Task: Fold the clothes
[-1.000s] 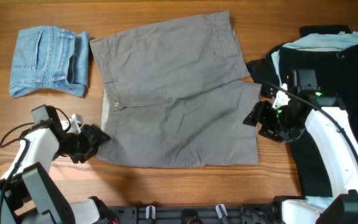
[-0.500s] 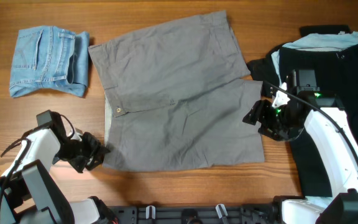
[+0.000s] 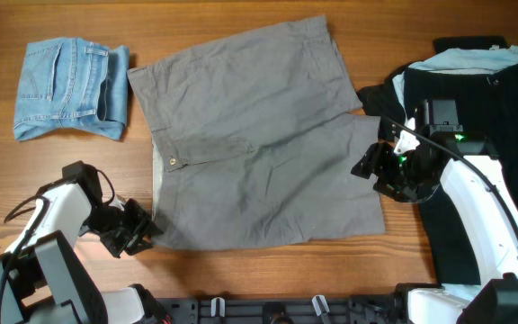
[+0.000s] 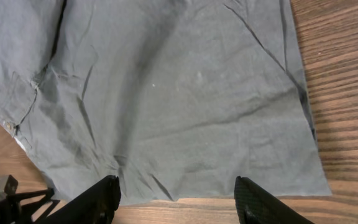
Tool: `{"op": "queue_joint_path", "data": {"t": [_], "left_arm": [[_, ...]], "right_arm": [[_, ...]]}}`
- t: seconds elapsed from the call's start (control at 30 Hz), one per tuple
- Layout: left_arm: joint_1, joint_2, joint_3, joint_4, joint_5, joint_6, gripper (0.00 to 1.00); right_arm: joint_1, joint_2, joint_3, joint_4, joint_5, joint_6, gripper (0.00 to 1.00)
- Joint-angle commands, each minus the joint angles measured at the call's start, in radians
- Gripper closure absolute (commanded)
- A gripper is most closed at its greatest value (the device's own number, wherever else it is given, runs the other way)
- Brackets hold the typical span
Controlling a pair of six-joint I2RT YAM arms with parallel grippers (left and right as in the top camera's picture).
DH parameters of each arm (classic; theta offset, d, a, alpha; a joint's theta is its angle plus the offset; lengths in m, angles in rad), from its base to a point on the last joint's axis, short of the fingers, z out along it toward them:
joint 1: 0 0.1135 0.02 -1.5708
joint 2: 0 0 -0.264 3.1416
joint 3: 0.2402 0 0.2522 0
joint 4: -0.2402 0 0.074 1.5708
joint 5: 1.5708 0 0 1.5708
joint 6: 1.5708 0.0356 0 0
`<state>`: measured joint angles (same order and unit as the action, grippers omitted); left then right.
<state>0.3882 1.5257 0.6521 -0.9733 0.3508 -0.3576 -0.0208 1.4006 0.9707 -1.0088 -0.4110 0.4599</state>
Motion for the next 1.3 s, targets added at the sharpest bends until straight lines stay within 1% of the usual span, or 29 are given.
{"op": "queue_joint_path", "data": {"t": [0.0,0.03,0.07,0.1,0.13,0.17,0.33,0.37,0.43,0.47,0.53,0.57,0.6,0.63,0.77,0.8,0.83,0.87,0.97,1.03,1.07,1.17,1.23,1.27], "left_arm": [[-0.022,-0.007,0.002,0.035,-0.031,-0.037,0.67],[-0.026,-0.007,-0.004,0.042,-0.030,-0.044,0.71],[-0.029,-0.007,-0.010,0.045,-0.029,-0.044,0.75],[-0.029,-0.007,-0.011,0.041,-0.027,-0.044,0.76],[-0.029,-0.007,-0.011,0.040,-0.027,-0.044,0.89],[-0.029,-0.007,-0.011,0.038,-0.026,-0.044,0.96],[-0.004,-0.007,0.051,0.020,0.019,-0.044,0.96],[-0.004,-0.007,0.075,0.012,0.019,-0.043,0.96],[-0.005,-0.007,0.082,0.011,0.039,-0.043,0.96],[-0.005,-0.007,0.082,0.011,0.041,-0.043,0.96],[-0.005,-0.007,0.082,0.011,0.041,-0.043,0.96],[-0.005,-0.007,0.082,0.011,0.042,-0.043,0.96],[-0.005,-0.007,0.082,0.012,0.041,-0.040,0.96],[-0.005,-0.007,0.082,0.014,0.042,-0.040,0.96],[-0.005,-0.007,0.082,0.015,0.041,-0.040,0.96],[-0.005,-0.007,0.082,0.015,0.041,-0.040,0.96],[-0.005,-0.007,0.082,0.016,0.042,-0.040,0.96],[-0.005,-0.008,0.082,0.015,0.042,-0.040,0.96],[-0.003,-0.048,0.086,-0.013,0.072,-0.040,0.96],[0.002,-0.148,0.125,-0.064,0.072,-0.044,0.96],[0.014,-0.209,0.154,-0.095,0.071,-0.044,0.96],[0.056,-0.367,0.241,-0.185,0.045,-0.057,0.96],[0.083,-0.468,0.308,-0.263,-0.019,-0.071,0.96],[0.091,-0.505,0.336,-0.303,-0.052,-0.071,0.96]], "right_arm": [[0.004,0.005,-0.005,-0.002,0.018,0.023,0.36],[0.004,0.005,-0.011,-0.003,0.028,0.043,0.35],[0.004,0.005,-0.022,-0.005,0.035,0.069,0.32],[0.004,0.006,-0.032,-0.002,0.053,0.098,0.29],[0.004,0.006,-0.038,-0.002,0.072,0.118,0.27],[0.003,0.006,-0.045,-0.002,0.082,0.128,0.27],[-0.057,0.006,-0.138,-0.014,0.100,0.210,0.22],[-0.072,0.006,-0.187,-0.013,0.098,0.251,0.26],[-0.080,0.006,-0.255,0.029,0.113,0.270,0.30],[-0.080,0.008,-0.283,0.041,0.145,0.312,0.29],[-0.080,0.008,-0.340,0.093,0.169,0.353,0.30],[-0.080,0.008,-0.366,0.134,0.169,0.363,0.37],[-0.080,0.008,-0.390,0.158,0.168,0.386,0.41],[-0.080,0.008,-0.403,0.169,0.158,0.404,0.42],[-0.079,0.008,-0.405,0.204,0.187,0.384,0.43],[-0.078,0.008,-0.405,0.205,0.190,0.369,0.65],[-0.079,0.008,-0.404,0.206,0.190,0.350,0.91],[-0.079,0.007,-0.399,0.208,0.191,0.322,0.96],[-0.079,-0.015,-0.273,0.101,0.191,0.204,0.96],[-0.077,-0.088,-0.058,-0.077,0.203,0.101,0.96],[-0.077,-0.127,0.027,-0.128,0.203,0.072,0.96],[-0.077,-0.198,0.244,-0.253,0.218,0.063,0.96],[-0.077,-0.221,0.355,-0.313,0.221,0.063,0.96],[-0.077,-0.225,0.381,-0.320,0.220,0.062,0.96]]}}
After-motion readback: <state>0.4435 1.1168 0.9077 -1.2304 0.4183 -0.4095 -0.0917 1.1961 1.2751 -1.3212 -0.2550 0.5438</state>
